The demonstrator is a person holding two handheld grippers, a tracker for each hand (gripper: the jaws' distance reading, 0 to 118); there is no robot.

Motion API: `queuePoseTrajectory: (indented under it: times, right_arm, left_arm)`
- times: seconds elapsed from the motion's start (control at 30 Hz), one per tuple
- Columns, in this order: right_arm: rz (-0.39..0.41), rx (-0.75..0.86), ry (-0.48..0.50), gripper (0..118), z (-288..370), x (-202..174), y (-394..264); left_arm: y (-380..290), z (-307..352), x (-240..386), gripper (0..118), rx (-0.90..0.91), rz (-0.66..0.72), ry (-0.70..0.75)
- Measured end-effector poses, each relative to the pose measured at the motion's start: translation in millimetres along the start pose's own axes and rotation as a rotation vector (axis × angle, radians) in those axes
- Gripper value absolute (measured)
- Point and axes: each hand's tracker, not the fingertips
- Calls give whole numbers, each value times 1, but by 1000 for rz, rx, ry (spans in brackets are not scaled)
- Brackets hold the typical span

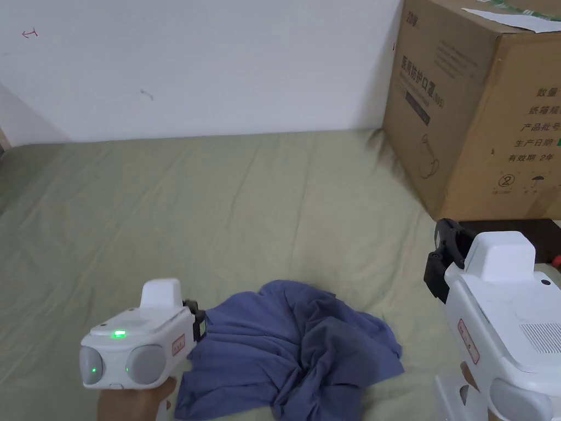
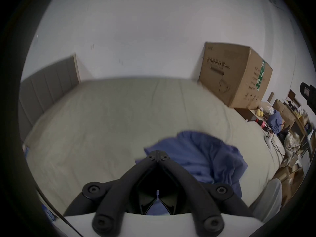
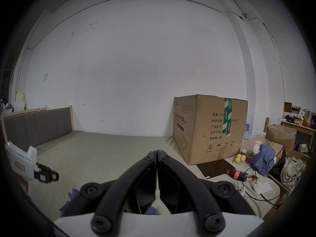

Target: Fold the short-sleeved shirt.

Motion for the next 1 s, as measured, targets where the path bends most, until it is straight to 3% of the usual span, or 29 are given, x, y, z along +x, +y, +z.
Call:
queuePoseTrajectory:
  times: [0.17, 0.2, 0.23, 0.27, 0.3, 0.33, 0.4, 0.43, 0.53, 0.57, 0.63, 0.67, 0.7, 0.73, 0.83, 0.97, 1.0]
  right_arm:
    - [0, -17, 7, 0, -6, -1, -7]
    - [-1, -23, 7, 0, -7, -1, -8]
    - [2, -32, 6, 0, -9, -2, -10]
    - [5, -37, 7, 0, -10, -3, -11]
    - [7, -41, 8, 0, -12, -3, -13]
    - [7, -47, 9, 0, -13, -3, -14]
    - [5, -55, 12, 0, -14, -4, -17]
    - [4, -60, 12, 0, -16, -4, -18]
    - [-2, -72, 13, 0, -20, -4, -21]
    - [-2, -76, 13, 0, -21, -3, -22]
    - [0, -83, 13, 0, -23, -3, -24]
    - [1, -86, 12, 0, -24, -2, -25]
    - [2, -90, 12, 0, -26, -2, -26]
    - [2, -97, 12, 0, -28, -1, -28]
    - [1, -120, 12, 0, -35, 2, -33]
    - [-23, -254, 25, 2, -64, 6, -49]
    - [-24, -307, 30, 15, -76, 7, -56]
  left_arm:
    - [-40, -23, -16, 0, -131, 1, 22]
    - [-46, -26, -18, 6, -155, 12, 30]
    - [-51, -29, -20, 18, -176, 27, 33]
    - [-54, -31, -22, 40, -183, 46, 27]
    - [-58, -31, -25, 49, -187, 63, 31]
    - [-61, -33, -26, 49, -206, 75, 39]
    - [-65, -41, -26, 99, -260, 87, 54]
    - [-67, -43, -26, 110, -259, 86, 61]
    - [-73, -56, -24, 109, -293, 69, 85]
    - [-76, -60, -23, 105, -322, 64, 97]
    - [-82, -69, -22, 74, -354, 73, 91]
    - [-87, -73, -22, 45, -375, 77, 77]
    - [-91, -77, -22, 36, -402, 83, 54]
    - [-95, -78, -20, 35, -391, 79, 63]
    - [-90, -72, -13, 5, -374, 42, 51]
    - [-86, -63, -15, 3, -306, 67, 22]
    - [-84, -57, -17, 3, -294, 78, 24]
